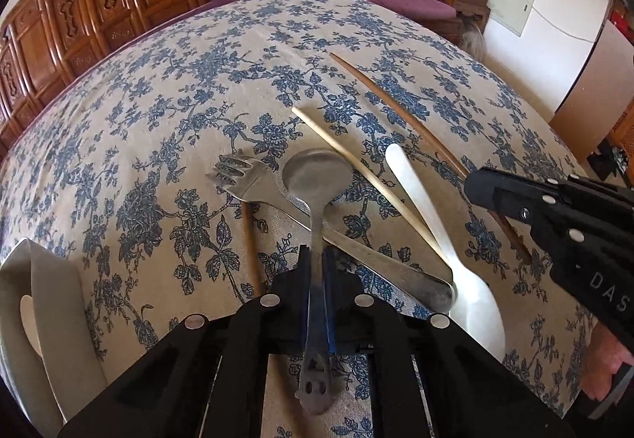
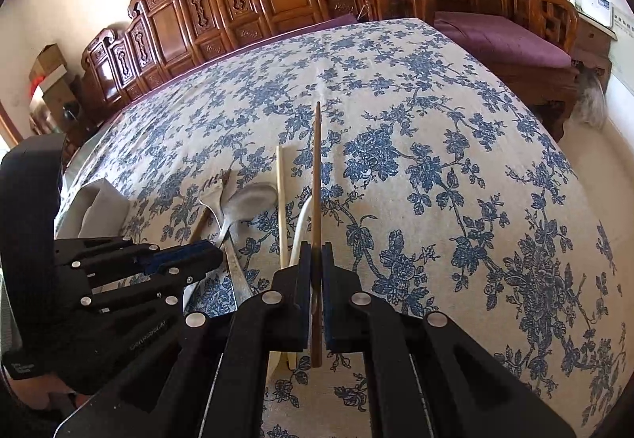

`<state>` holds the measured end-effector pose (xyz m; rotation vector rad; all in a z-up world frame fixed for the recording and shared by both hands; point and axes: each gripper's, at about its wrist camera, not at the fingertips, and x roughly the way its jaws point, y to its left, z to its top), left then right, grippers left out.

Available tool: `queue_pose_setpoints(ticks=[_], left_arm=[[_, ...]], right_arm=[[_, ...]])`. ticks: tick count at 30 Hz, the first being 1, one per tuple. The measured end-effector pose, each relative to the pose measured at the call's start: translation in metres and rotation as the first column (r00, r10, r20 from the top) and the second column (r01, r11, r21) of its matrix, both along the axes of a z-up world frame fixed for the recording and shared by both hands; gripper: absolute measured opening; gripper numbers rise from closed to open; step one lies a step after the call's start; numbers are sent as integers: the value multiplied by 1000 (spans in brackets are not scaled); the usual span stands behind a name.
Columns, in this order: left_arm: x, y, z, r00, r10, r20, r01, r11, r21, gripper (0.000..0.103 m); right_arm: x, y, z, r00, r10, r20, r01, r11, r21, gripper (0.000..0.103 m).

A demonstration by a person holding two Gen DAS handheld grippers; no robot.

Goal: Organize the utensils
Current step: 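Grasp a metal spoon by its handle with the left tool while the right tool holds the chopstick, then lower the metal spoon into the tray with the left tool while the right tool carries the chopstick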

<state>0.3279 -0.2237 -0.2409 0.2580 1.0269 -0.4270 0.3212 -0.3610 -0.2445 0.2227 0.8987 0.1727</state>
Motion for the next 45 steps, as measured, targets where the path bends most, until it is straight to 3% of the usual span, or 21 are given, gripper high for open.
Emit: queue_pose_setpoints(ticks=[20, 30, 45], left_arm=[[-40, 44, 70, 989, 42, 139, -39, 999, -28, 5], [-52, 80, 83, 983, 93, 161, -88, 995, -38, 5], [-66, 152, 99, 963, 189, 193, -184, 982, -43, 5]], right_arm=[[-12, 30, 22, 995, 77, 65, -76, 997, -27, 6], [-24, 66, 30, 982, 164, 98, -151, 981, -124, 6], [-46, 94, 60, 954, 216, 208, -197, 975, -107, 6]])
